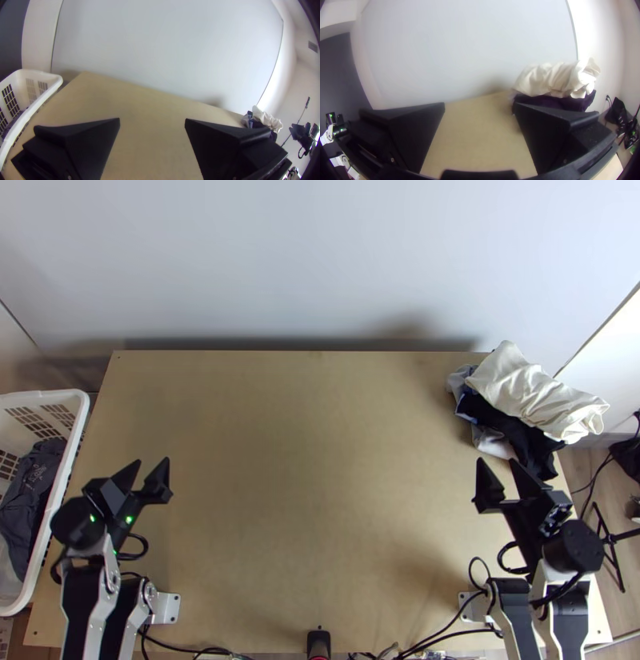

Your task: Fold the t-shirt

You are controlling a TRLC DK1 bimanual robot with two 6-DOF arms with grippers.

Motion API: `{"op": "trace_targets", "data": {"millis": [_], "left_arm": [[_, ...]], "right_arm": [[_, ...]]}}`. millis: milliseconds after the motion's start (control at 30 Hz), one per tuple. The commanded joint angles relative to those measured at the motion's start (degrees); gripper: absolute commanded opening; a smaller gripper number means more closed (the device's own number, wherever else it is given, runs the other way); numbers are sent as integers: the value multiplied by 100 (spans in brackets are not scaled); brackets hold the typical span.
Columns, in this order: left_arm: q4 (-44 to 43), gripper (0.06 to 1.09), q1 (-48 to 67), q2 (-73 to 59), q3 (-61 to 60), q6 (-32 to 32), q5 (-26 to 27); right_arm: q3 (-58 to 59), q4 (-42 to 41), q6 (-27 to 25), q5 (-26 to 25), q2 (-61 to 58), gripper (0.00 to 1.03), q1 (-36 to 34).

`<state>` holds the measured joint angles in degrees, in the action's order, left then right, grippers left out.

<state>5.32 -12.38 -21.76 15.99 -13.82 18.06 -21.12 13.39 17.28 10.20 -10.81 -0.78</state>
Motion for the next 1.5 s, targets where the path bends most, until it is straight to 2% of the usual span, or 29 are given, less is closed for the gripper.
{"op": "trace_targets", "data": {"millis": [0, 100, 400, 500, 633, 700, 767, 867, 1467], "left_arm": [[-348, 101, 544, 1429, -808, -296, -40], [-137, 101, 772, 2167, -1133, -305, -93], [65, 103, 781, 2176, -1159, -217, -216], [399, 104, 781, 2176, -1159, -147, -224], [399, 104, 764, 2185, -1159, -147, -260], [452, 104, 702, 2185, -1159, -120, -550], [531, 104, 614, 2185, -1159, -41, -936], [646, 104, 438, 2185, -1151, 468, -1622], [698, 104, 342, 2176, -1159, 556, -1639]], "right_arm": [[812, -170, -427, -185, 940, 96, 218], [1084, -223, -260, -176, 1116, 96, 60], [1119, -126, -286, -35, 1098, 96, -300], [1181, -258, -207, -35, 949, 94, -239], [1409, -557, -207, -44, 1037, 95, -195], [1559, -179, -234, -88, 1090, 99, -204], [1568, -196, -234, -185, 1037, 99, -256], [1568, -196, -234, -193, 1090, 99, -248], [1568, -196, -234, -193, 1090, 99, -248]]}}
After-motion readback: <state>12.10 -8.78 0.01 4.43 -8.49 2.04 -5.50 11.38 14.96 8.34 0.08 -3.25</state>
